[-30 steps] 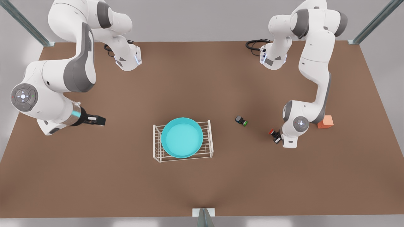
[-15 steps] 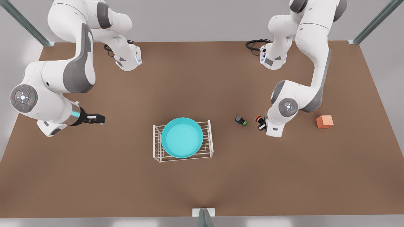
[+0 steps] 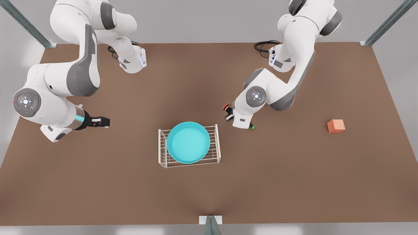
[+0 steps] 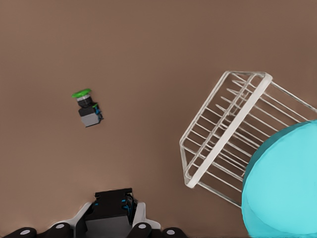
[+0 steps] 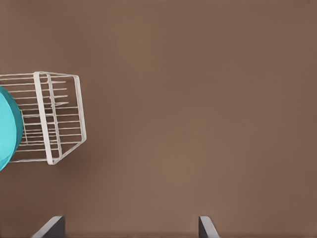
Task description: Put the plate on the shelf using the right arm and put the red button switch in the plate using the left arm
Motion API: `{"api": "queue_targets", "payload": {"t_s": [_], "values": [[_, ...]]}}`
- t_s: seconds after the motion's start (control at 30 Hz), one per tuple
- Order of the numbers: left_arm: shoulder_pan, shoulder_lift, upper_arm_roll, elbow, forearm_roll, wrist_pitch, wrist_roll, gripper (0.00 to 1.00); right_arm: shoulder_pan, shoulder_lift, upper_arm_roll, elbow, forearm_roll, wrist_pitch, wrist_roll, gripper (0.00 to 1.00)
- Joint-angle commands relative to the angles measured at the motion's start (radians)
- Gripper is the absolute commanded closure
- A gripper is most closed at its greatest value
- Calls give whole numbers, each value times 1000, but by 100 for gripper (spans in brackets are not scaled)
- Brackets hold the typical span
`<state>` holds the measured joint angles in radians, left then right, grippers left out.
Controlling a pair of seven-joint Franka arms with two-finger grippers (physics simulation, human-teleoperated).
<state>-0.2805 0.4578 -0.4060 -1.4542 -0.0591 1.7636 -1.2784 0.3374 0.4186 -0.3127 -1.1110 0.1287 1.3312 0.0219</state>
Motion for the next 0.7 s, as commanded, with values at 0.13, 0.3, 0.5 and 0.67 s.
{"api": "queue_targets", "payload": {"t_s": [0.13,0.3,0.5,0.67], "values": [[-42,94,1,118,-22,243,-602,51,-1,-1,-2,-1,2,-9,-34,0],[-74,147,1,133,-13,534,-759,50,-1,-1,-2,-1,2,-15,-34,0],[-151,239,6,196,25,767,-914,48,-1,-1,-2,-1,2,-24,-34,0],[-184,283,15,195,93,843,-937,0,-3,0,-2,-1,5,-9,-33,0]]}}
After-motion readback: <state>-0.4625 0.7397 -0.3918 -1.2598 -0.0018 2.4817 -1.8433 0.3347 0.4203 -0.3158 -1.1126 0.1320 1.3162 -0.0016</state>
